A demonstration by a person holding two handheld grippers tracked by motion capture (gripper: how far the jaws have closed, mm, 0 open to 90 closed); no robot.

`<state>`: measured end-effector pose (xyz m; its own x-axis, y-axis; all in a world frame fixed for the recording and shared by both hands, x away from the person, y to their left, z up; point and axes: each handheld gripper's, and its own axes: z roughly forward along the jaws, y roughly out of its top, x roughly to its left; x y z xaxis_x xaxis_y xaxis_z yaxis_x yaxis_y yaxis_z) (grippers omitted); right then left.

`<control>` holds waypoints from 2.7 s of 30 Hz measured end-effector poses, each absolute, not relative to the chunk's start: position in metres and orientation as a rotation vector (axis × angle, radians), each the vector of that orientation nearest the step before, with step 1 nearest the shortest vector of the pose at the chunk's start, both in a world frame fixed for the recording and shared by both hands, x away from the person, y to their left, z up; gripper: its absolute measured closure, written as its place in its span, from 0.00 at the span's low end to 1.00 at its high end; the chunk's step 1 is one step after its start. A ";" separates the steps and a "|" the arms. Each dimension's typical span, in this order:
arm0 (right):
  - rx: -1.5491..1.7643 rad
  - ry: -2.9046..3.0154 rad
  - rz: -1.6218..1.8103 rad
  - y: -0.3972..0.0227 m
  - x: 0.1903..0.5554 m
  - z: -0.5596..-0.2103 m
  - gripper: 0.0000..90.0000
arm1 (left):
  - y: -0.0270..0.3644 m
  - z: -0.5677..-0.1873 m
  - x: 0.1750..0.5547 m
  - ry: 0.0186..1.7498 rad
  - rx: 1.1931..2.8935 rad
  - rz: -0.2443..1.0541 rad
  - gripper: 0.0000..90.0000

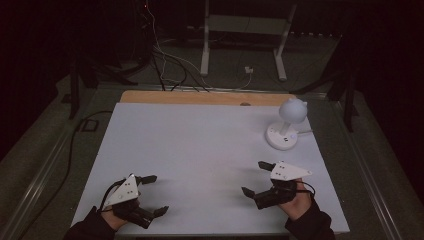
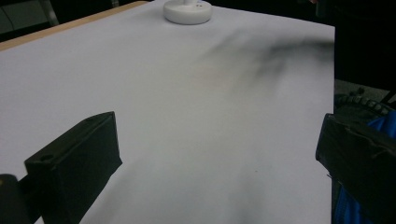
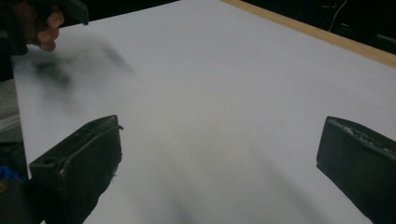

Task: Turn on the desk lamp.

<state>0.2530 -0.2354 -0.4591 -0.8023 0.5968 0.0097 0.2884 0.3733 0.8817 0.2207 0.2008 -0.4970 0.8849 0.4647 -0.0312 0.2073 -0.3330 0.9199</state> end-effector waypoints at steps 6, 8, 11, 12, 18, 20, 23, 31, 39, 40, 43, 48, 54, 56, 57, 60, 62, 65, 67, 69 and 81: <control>0.811 2.269 1.397 -0.237 0.260 -0.453 0.00 | 0.201 -0.497 0.221 0.496 1.917 0.283 0.00; 0.822 2.257 1.395 -0.237 0.263 -0.451 0.00 | 0.201 -0.497 0.221 0.497 1.916 0.282 0.00; 0.835 2.241 1.387 -0.238 0.266 -0.450 0.00 | 0.201 -0.497 0.220 0.496 1.924 0.281 0.00; 0.841 2.238 1.383 -0.238 0.268 -0.450 0.00 | 0.201 -0.497 0.221 0.497 1.920 0.281 0.00; 0.873 2.199 1.366 -0.241 0.275 -0.448 0.00 | 0.201 -0.497 0.221 0.495 1.920 0.281 0.00; 0.889 2.193 1.368 -0.243 0.277 -0.447 0.00 | 0.201 -0.497 0.220 0.498 1.922 0.280 0.00; 0.902 2.186 1.362 -0.246 0.281 -0.445 0.00 | 0.201 -0.497 0.220 0.497 1.921 0.280 0.00; 0.982 2.101 1.363 -0.259 0.295 -0.441 0.00 | 0.201 -0.497 0.220 0.500 1.922 0.280 0.00; 1.116 2.004 1.323 -0.273 0.312 -0.442 0.00 | 0.201 -0.497 0.220 0.501 1.925 0.278 0.00; 1.135 1.988 1.319 -0.274 0.315 -0.442 0.00 | 0.201 -0.497 0.220 0.500 1.919 0.278 0.00; 1.187 1.930 1.305 -0.275 0.321 -0.443 0.00 | 0.201 -0.497 0.220 0.503 1.923 0.278 0.00; 1.252 1.866 1.281 -0.274 0.332 -0.445 0.00 | 0.201 -0.497 0.221 0.505 1.921 0.276 0.00; 1.302 1.778 1.224 -0.274 0.341 -0.450 0.00 | 0.201 -0.497 0.220 0.504 1.920 0.277 0.00; 1.317 1.751 1.195 -0.274 0.344 -0.452 0.00 | 0.201 -0.497 0.220 0.503 1.923 0.279 0.00; 1.324 1.737 1.190 -0.274 0.345 -0.453 0.00 | 0.201 -0.497 0.220 0.504 1.920 0.277 0.00; 1.340 1.704 1.170 -0.275 0.349 -0.455 0.00 | 0.201 -0.497 0.221 0.504 1.922 0.277 0.00; 1.353 1.685 1.156 -0.276 0.351 -0.456 0.00 | 0.201 -0.497 0.221 0.504 1.924 0.278 0.00; 1.376 1.673 1.134 -0.275 0.355 -0.459 0.02 | 0.201 -0.497 0.221 0.505 1.921 0.277 0.00; 1.413 1.659 1.116 -0.276 0.356 -0.459 0.08 | 0.201 -0.497 0.221 0.505 1.926 0.280 0.00; 1.423 1.652 1.114 -0.276 0.358 -0.460 0.12 | 0.201 -0.497 0.221 0.505 1.925 0.279 0.00; 1.549 1.589 1.028 -0.286 0.369 -0.467 0.58 | 0.201 -0.497 0.221 0.505 1.923 0.278 0.00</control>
<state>0.3694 -0.2863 -0.4674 -0.0585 0.9968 0.0542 0.4580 -0.0215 0.8887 0.2207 0.2011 -0.4971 0.8826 0.4684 -0.0397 0.2178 -0.3326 0.9176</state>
